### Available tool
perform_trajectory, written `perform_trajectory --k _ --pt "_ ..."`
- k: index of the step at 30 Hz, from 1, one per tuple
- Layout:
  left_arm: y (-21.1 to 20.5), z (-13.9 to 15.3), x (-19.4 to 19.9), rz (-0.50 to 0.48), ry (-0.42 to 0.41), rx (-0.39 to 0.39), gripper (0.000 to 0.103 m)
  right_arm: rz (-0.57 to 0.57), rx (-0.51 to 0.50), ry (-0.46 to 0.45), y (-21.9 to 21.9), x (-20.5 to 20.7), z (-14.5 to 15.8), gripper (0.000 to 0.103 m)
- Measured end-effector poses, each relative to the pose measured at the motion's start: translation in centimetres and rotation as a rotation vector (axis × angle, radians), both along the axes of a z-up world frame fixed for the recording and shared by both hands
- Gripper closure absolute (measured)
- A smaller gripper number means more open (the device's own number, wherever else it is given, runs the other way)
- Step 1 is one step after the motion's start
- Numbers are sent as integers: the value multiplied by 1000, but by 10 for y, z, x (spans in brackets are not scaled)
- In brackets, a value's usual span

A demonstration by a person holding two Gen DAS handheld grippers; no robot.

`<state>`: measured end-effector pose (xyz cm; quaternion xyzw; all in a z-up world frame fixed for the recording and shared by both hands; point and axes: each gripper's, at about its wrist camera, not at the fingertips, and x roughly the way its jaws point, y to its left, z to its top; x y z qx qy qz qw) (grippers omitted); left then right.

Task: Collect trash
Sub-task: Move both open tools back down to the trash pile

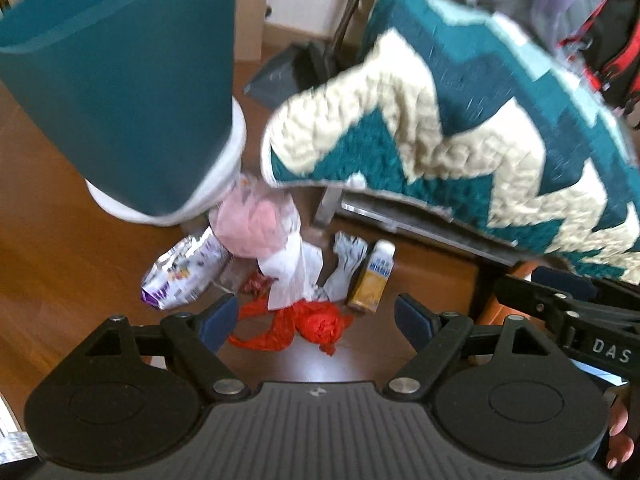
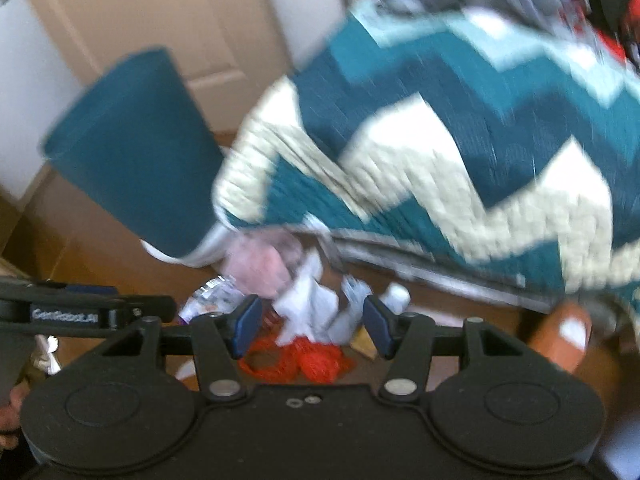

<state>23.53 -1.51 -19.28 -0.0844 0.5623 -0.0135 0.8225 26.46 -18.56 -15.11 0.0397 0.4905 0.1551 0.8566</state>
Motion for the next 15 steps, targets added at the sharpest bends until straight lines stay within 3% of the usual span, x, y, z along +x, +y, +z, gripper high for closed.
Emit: perform_trajectory --k 15 --pt "-35 -158 61 28 266 78 18 -142 -37 231 -15 77 -147 48"
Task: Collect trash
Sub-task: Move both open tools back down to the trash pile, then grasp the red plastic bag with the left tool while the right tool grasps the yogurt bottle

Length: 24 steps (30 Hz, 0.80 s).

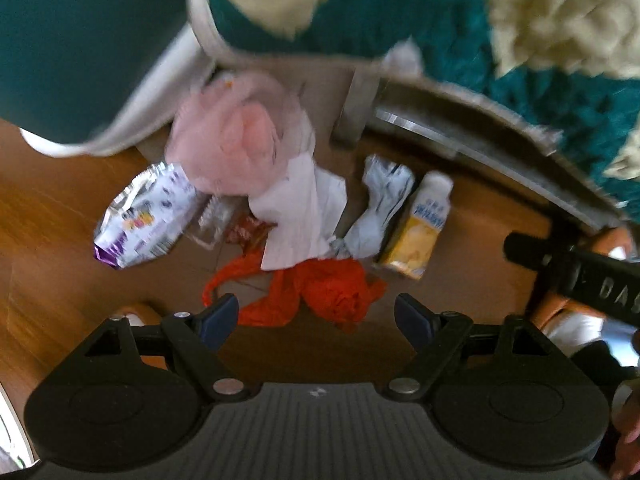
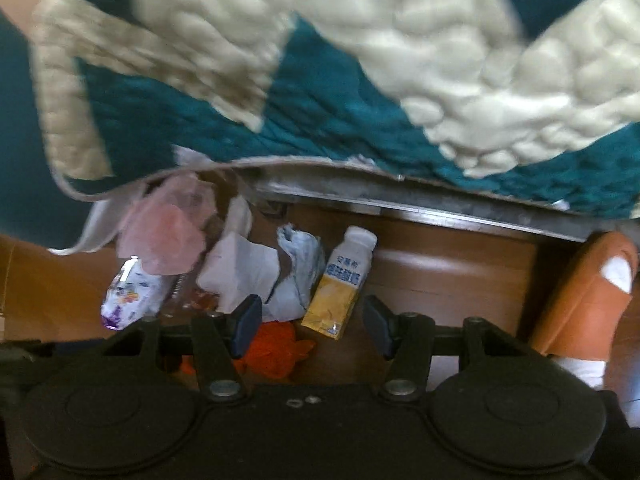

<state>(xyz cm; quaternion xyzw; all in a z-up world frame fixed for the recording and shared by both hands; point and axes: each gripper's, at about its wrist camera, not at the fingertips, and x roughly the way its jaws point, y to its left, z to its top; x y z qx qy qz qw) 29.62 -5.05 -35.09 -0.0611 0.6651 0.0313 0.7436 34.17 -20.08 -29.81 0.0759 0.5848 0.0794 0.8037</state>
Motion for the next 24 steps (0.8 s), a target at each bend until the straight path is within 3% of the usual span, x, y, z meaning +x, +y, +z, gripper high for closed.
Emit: perform_trajectory --k 10,19,24 --pt "-13 -96 19 6 145 -19 18 -70 34 141 -1 33 -86 48" --pt "-22 -150 26 -2 209 -37 18 -87 19 203 9 52 -138 48" --pt "-28 -165 27 -15 221 -46 18 -80 30 238 14 55 -157 48"
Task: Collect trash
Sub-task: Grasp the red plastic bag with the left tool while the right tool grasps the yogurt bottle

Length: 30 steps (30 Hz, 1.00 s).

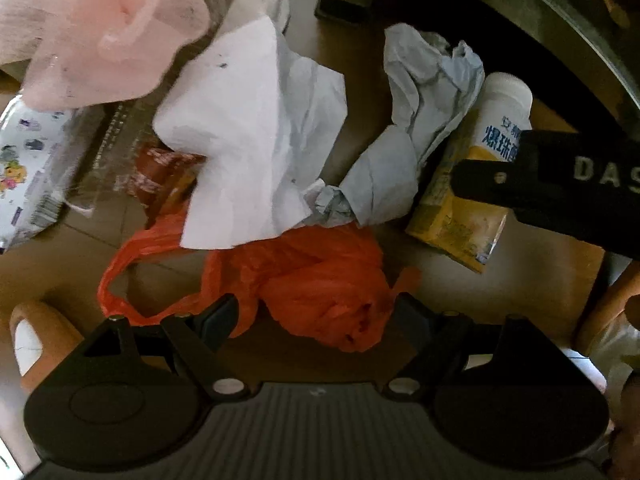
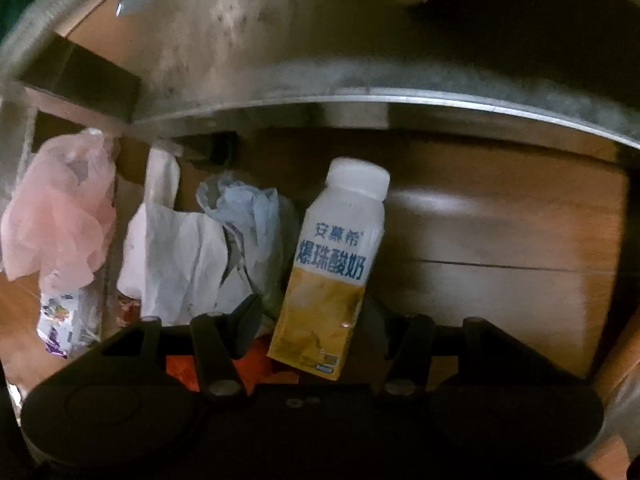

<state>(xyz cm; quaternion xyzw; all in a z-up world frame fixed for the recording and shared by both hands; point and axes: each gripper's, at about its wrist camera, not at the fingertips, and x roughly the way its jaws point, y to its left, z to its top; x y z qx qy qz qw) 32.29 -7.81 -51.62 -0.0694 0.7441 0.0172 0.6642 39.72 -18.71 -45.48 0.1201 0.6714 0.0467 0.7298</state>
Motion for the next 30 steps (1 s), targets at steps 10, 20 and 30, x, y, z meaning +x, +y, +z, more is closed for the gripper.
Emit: perform_trajectory --k 10,20,30 --pt "0 -21 0 -8 -5 -14 18 0 5 7 0 0 -21 51" --pt "12 -7 -5 28 -22 -50 36 -13 -32 -23 -2 -6 -8 59" --pt "21 39 -20 98 6 -58 37 -33 5 0 -7 -36 45 61"
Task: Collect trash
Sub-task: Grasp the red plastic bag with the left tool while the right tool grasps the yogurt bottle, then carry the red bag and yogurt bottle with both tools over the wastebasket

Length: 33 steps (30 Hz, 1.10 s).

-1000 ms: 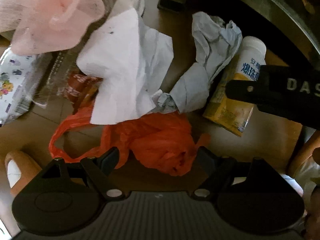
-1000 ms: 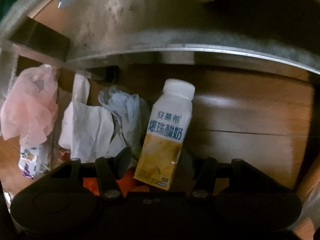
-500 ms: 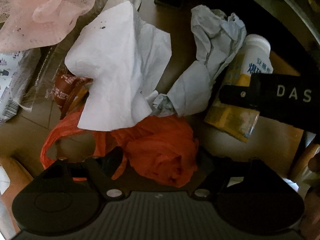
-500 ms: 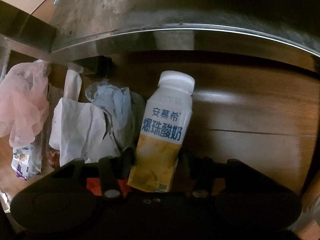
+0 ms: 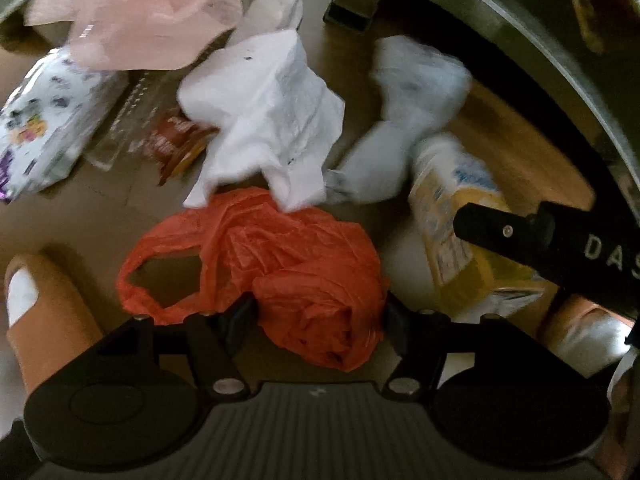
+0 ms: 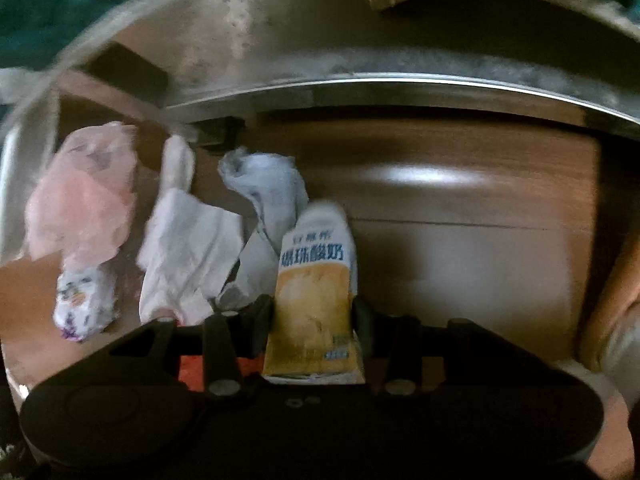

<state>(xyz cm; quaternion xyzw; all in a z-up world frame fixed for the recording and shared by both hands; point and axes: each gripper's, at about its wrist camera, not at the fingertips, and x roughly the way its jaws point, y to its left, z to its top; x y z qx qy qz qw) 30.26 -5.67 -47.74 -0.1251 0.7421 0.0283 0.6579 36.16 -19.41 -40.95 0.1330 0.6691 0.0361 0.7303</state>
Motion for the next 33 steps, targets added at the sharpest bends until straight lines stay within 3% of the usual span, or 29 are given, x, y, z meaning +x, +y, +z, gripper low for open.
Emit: perform_trajectory --k 7,13,21,33 --pt "-1 58 -15 2 -22 21 37 -1 21 -31 6 -29 59 61" --pt "5 119 -28 5 -85 32 37 -5 65 -106 12 -59 128 61" --pt "21 220 -50 -1 -280 -5 37 18 131 -284 20 -88 230 61" --pt "67 365 -72 103 -608 -73 37 107 216 -562 76 -90 369 61"
